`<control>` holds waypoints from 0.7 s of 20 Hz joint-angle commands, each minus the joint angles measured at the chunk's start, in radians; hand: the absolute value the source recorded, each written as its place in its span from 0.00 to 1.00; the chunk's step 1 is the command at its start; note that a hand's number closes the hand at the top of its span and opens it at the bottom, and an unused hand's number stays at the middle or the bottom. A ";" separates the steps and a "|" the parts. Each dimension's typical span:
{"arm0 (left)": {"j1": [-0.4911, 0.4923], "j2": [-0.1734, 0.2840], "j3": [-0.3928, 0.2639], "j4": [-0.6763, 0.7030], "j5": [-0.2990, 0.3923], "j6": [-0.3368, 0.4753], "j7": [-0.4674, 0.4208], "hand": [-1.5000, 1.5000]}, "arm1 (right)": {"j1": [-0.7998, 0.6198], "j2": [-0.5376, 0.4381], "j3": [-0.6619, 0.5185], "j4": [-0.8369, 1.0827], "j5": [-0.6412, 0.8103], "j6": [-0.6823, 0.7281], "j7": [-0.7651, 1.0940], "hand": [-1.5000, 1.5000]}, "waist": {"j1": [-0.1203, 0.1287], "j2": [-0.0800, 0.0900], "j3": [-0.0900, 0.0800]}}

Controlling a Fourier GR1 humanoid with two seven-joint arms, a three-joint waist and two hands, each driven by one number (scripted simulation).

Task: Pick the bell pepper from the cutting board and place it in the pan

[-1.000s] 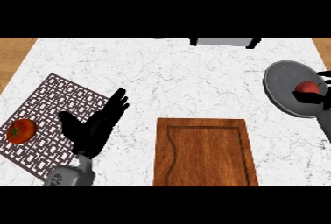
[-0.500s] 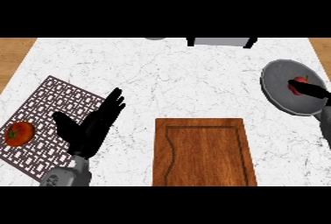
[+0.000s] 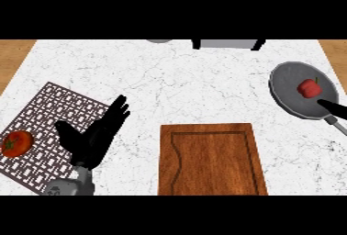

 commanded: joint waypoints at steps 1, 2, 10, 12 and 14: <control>-0.006 -0.004 0.007 -0.025 0.011 0.007 0.032 0.50 | 0.075 -0.002 -0.003 0.028 -0.023 0.139 -0.117 0.00 | -0.010 -0.007 -0.002; -0.027 0.010 0.026 -0.046 0.034 -0.001 0.065 0.50 | 0.090 -0.031 -0.007 0.035 -0.030 0.193 -0.122 0.00 | -0.010 -0.007 -0.001; -0.024 0.009 0.045 0.037 0.006 -0.017 -0.006 0.50 | 0.177 -0.118 -0.001 0.060 -0.055 0.379 -0.193 0.00 | -0.019 -0.009 -0.003; 0.001 -0.025 0.009 0.005 -0.010 0.009 0.015 0.50 | 0.187 -0.150 0.004 0.065 -0.059 0.411 -0.187 0.00 | -0.018 -0.010 -0.003; -0.013 -0.003 0.039 0.019 0.010 -0.018 0.018 0.50 | 0.227 -0.122 0.022 0.057 -0.060 0.436 -0.238 0.00 | -0.024 -0.013 -0.004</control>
